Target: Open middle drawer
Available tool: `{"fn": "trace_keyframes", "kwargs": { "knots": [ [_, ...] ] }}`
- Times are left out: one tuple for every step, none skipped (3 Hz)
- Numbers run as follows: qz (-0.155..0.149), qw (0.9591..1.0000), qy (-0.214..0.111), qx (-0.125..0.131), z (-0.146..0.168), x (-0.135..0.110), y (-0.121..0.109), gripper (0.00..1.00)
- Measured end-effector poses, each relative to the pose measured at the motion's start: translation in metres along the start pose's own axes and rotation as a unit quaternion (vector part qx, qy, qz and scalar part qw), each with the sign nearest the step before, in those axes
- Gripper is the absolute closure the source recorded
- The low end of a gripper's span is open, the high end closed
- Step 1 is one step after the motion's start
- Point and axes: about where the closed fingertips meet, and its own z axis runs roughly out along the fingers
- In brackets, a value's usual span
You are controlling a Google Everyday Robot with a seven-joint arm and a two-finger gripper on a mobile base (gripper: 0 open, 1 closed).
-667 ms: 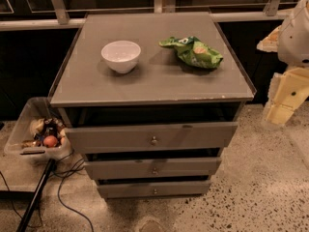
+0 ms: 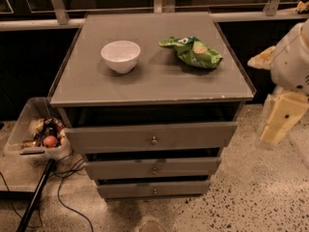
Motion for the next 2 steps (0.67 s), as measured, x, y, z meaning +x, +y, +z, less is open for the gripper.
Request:
{"fn": "trace_keyframes", "kwargs": {
  "knots": [
    [-0.008, 0.9987, -0.049, -0.007, 0.036, 0.003, 0.029, 0.00],
    [0.002, 0.9951, -0.099, 0.001, 0.075, 0.004, 0.059, 0.00]
  ]
}}
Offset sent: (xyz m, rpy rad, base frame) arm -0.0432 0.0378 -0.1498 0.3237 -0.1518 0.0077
